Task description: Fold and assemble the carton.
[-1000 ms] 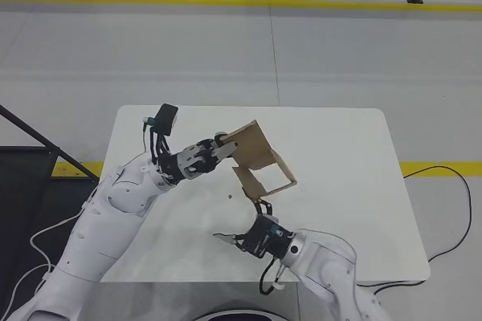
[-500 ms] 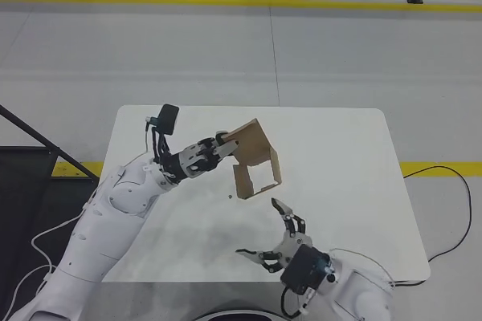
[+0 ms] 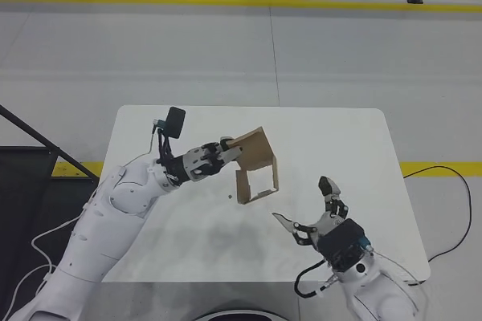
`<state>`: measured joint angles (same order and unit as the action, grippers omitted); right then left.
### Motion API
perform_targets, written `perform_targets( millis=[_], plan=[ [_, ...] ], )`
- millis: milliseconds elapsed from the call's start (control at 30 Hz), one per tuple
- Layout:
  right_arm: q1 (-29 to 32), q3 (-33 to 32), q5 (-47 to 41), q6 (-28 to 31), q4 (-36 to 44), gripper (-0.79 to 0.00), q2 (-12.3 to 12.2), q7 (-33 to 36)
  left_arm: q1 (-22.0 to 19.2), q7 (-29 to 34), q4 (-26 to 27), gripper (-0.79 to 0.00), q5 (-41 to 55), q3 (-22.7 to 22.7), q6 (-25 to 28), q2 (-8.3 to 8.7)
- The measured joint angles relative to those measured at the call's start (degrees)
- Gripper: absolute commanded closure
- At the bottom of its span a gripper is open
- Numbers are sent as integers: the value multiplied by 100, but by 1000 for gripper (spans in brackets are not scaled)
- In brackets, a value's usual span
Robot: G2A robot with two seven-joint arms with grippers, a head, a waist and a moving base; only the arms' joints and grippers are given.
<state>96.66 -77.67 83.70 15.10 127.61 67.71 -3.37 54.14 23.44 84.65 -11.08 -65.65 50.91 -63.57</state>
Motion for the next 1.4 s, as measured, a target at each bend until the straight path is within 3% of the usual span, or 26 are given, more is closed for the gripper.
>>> perform_targets(
  millis=[333, 433, 567, 667, 1000, 1167, 1400],
  plan=[
    [-664, 190, -615, 7, 139, -785, 37, 1770, 134, -205, 263, 0, -399, -116, -85, 6],
    [-812, 306, -623, -46, 136, -720, 51, 1968, 167, -252, 299, 0, -478, -125, -113, 3],
    [-905, 415, -571, -80, 147, -474, 62, 2066, 184, -271, 315, 0, -512, -128, -117, 2],
    [-970, 453, -554, -139, 132, -382, 69, 2196, 191, -283, 318, 0, -526, -131, -100, 1],
    [-1101, 523, -549, -309, 71, -302, 90, 2496, 223, -286, 327, 0, -526, -148, -53, 3],
    [-1118, 522, -504, -403, 82, -123, 97, 2563, 224, -240, 331, 0, -530, -144, -14, 7],
    [-1079, 502, -358, -607, 173, -9, 107, 2597, 227, -132, 326, 0, -523, -142, 39, 19]
  ],
)
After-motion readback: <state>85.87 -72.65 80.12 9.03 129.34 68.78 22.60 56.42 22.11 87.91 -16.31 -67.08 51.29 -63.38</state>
